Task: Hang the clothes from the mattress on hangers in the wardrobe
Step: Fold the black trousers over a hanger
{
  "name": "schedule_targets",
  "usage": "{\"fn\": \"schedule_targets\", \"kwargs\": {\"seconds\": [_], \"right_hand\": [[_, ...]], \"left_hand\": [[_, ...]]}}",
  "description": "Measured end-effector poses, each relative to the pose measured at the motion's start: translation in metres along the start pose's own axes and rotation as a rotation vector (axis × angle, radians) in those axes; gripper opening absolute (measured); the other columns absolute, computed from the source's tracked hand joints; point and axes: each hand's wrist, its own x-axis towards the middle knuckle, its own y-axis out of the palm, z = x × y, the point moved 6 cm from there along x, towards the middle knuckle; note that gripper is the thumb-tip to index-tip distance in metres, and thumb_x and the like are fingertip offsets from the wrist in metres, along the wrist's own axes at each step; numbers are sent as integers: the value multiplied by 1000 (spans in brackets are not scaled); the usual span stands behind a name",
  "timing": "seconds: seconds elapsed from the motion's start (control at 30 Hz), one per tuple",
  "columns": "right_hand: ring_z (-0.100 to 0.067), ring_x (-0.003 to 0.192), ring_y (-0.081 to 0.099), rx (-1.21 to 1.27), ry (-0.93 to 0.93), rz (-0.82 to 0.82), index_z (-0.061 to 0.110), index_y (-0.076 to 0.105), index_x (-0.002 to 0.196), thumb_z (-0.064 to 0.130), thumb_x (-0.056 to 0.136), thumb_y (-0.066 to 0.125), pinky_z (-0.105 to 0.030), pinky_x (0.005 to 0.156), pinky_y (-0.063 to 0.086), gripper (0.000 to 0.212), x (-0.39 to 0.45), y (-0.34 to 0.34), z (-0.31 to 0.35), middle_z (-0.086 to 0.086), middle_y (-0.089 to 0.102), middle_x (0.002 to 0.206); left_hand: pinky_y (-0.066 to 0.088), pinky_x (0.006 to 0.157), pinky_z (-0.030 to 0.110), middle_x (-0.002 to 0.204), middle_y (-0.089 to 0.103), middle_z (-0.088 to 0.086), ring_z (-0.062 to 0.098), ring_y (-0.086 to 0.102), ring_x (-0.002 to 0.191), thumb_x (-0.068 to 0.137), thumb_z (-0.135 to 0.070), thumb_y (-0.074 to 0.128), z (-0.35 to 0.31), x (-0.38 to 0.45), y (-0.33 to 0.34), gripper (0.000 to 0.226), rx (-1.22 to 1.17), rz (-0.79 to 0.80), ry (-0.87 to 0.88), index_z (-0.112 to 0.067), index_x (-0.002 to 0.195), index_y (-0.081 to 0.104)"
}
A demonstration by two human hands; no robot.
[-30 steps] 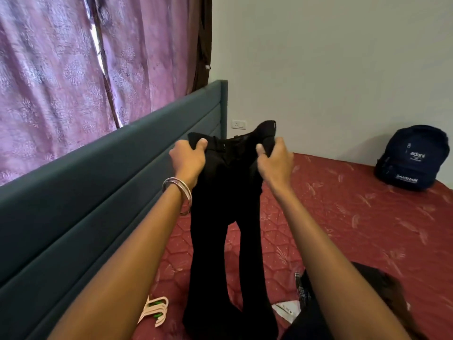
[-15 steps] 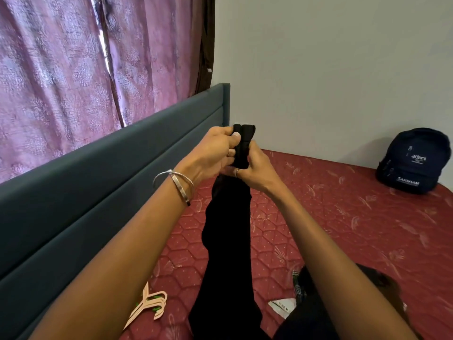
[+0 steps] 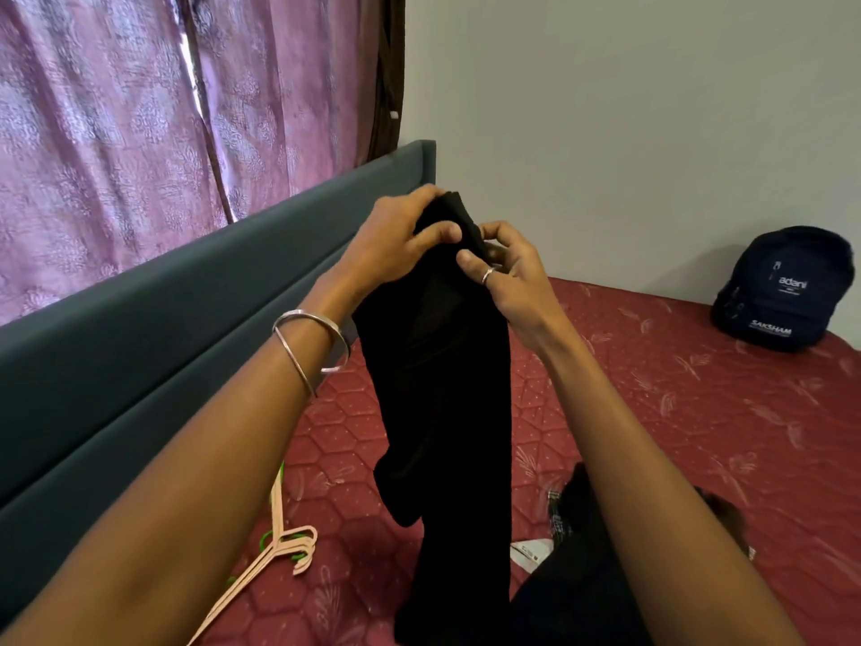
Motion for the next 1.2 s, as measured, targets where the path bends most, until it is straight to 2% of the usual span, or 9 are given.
{"fn": "schedule_targets", "kwargs": {"seconds": [0.13,0.33,0.47,0.53,0.77,0.87,0.93,1.07,1.2], "right_hand": [[-28,101,66,100,144,102,14,56,117,28,80,72,-40,88,55,43,-13,-13,-34,-15,66,110],[-23,97,67,-161,447,312,9,66,99,-4,80,70,-26,78,56,24,-68,-19,-136,-2,71,98],[-33,78,67,-929,194,-202,11,59,118,3,85,61,-35,62,49,34,-64,-44,-145,-11,68,82],[-31,61,62,-1045,-95,-402,10,46,128,6,89,50,-34,51,46,40,-76,-39,-127,-13,63,75],[-14,34,36,-1281,-308,-52,22,-2,154,-12,73,66,-27,28,37,110,-118,43,-176,-19,52,136],[-13,32,31,-1317,-419,53,31,11,152,-5,76,56,-24,28,33,95,-122,66,-183,-23,54,133],[-21,33,45,-1358,-351,95,23,41,139,2,79,46,-28,29,40,64,-114,65,-183,-22,64,109],[-45,79,64,-1271,203,-92,-7,58,99,-5,87,49,-47,65,51,15,-78,27,-185,-27,61,96],[-41,96,59,-1005,248,-72,2,64,105,57,93,43,-45,81,51,59,-78,64,-175,-20,59,111]], "left_hand": [[35,89,37,99,65,10,27,59,92,88,-46,52,-9,2,-20,44,303,-167,76,-15,119,57],[16,84,31,91,51,-13,16,51,105,90,-30,50,-1,-2,-78,30,369,-423,-10,-25,119,57],[15,89,32,97,55,-12,15,48,112,92,-30,45,11,-4,-96,30,460,-469,-89,-27,119,56],[15,88,31,97,57,-12,15,47,111,91,-28,42,18,-7,-104,32,452,-501,-131,-28,120,55],[15,91,32,99,59,-7,15,47,113,92,-28,43,20,-9,-109,32,450,-525,-152,-30,122,56],[15,92,33,96,57,-15,13,49,111,91,-26,44,21,-12,-104,32,440,-516,-156,-30,120,56],[16,91,32,97,65,-15,11,52,108,90,-25,42,23,-13,-106,33,436,-511,-141,-30,120,56],[17,83,26,93,68,-9,12,57,97,89,-33,35,20,-14,-108,37,462,-507,-91,-27,119,57],[14,76,26,101,64,-7,14,53,102,92,-41,32,13,-9,-101,39,609,-497,-88,-31,123,55]]}}
